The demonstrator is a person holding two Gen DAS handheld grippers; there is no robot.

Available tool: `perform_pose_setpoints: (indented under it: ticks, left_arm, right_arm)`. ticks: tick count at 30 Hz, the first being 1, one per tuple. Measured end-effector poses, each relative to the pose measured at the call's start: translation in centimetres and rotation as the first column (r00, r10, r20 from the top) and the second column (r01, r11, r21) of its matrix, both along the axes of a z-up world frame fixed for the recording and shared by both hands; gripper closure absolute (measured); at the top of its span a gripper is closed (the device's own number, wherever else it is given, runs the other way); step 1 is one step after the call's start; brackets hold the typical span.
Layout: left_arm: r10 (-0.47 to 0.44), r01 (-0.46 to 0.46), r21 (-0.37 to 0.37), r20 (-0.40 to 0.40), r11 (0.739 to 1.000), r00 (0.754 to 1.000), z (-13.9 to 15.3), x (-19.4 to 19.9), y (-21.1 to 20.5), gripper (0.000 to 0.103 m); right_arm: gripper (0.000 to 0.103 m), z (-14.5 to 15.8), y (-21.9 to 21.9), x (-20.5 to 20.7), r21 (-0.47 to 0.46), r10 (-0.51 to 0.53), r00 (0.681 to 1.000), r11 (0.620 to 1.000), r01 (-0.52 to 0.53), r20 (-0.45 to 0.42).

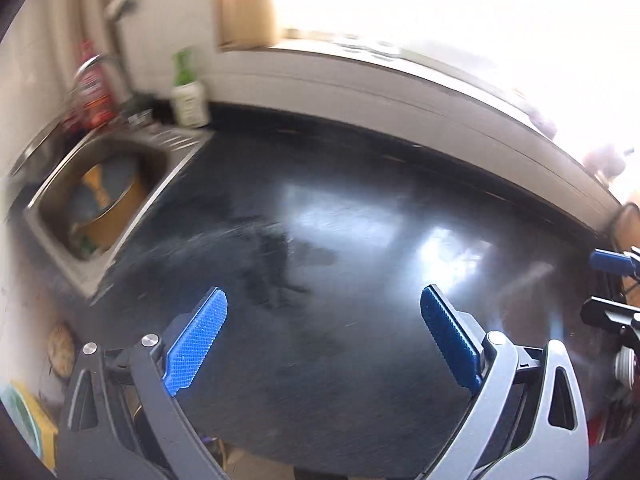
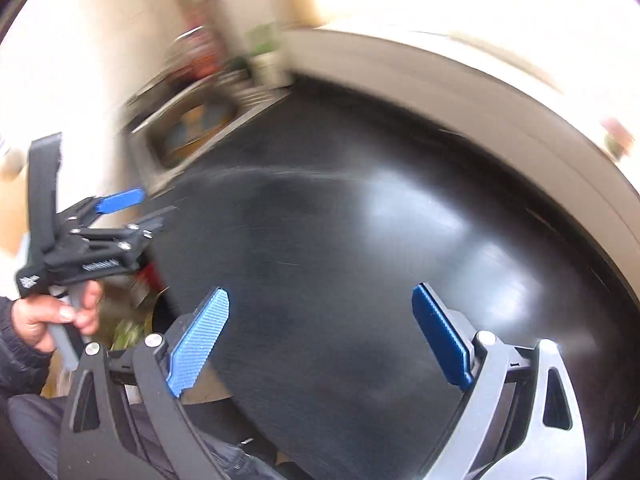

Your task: Collect trash

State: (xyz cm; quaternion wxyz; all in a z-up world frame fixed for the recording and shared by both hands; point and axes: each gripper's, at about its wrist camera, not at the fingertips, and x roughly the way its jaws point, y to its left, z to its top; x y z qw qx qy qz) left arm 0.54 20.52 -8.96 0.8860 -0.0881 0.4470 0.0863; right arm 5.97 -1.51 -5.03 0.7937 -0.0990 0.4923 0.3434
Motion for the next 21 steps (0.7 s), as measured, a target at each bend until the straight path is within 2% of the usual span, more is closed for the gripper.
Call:
perform_pose_setpoints:
  ticks: [4,6,9,14,17,21]
  left_arm:
    - [-0.086,0.086,0.005,-0.039,0.996,0.996,0.7,4.1,-5.7,0.008]
    - [-0.131,0.13,-0.021,-0.037,0.991,0.991,0.9,5.5,-8.1,0.008]
    - [-0.196,0.198,0.019,-0.055,0.98,0.979,0.8,6.6,-11.6,0.008]
    - [-0.268,0.273,0.067,-0.072,0.96,0.961,0.2,6.9,-15.6,0.008]
    - [-0.281,0.286,0.072,-0.078,0.955,0.957,0.2,6.8,-16.4,0.008]
    - [-0.283,0.289,0.075,-0.084,0.954,0.956,0.2,6.6,-16.9,0.008]
  right_arm:
    - [0.013,0.5,-9.0,0.8,-0.054,-0.241,0.969,0.968,0.243,0.044]
    - [0.013,0.7,-12.6,0.6,-0.083,-0.347,0.936,0.933,0.351,0.062]
    - [0.013,0.5,-17.7,0.5,-0.074,-0.472,0.88,0.877,0.475,0.055]
    - [0.013,-0.8,-21.3,0.1,-0.079,-0.563,0.825,0.821,0.566,0.051]
    - [0.013,-1.5,-23.0,-0.1,-0.086,-0.591,0.805,0.801,0.593,0.046]
    - [0.013,-1.9,-24.2,0.1,-0.09,-0.606,0.795,0.79,0.606,0.037]
